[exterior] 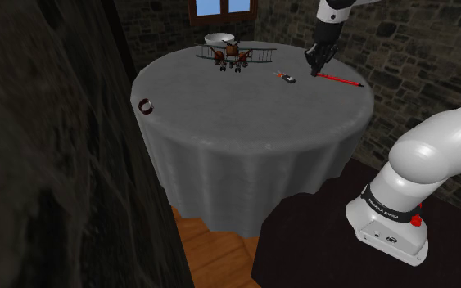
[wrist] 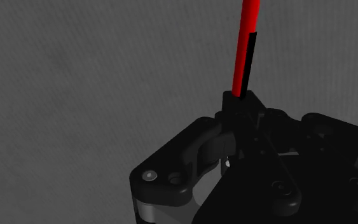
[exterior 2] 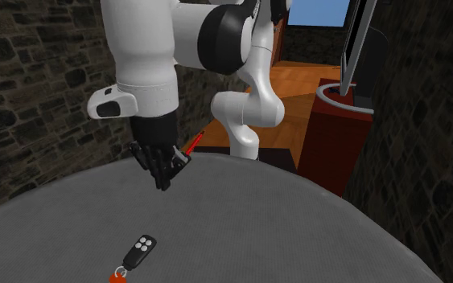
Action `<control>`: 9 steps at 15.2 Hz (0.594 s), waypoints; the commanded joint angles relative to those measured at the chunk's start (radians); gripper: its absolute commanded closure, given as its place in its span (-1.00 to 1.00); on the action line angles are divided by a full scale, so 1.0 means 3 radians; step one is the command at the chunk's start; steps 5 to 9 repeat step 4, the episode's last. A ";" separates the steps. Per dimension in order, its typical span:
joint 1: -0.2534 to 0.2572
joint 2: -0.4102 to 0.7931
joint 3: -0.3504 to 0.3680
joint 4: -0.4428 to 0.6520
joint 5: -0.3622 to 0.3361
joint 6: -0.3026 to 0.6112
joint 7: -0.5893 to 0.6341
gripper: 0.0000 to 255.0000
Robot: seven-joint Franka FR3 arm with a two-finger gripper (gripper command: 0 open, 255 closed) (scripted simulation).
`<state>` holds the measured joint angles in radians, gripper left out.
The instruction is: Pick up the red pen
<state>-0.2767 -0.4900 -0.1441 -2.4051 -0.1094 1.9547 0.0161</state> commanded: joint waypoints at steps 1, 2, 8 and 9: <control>0.0000 -0.0020 0.0004 0.0068 0.0003 -0.0090 -0.0005 1.00; 0.0001 -0.0026 0.0007 0.0108 0.0005 -0.0136 -0.0006 1.00; 0.0001 -0.0027 0.0007 0.0114 0.0005 -0.0144 -0.0007 1.00; 0.0001 -0.0027 0.0007 0.0114 0.0005 -0.0144 -0.0007 1.00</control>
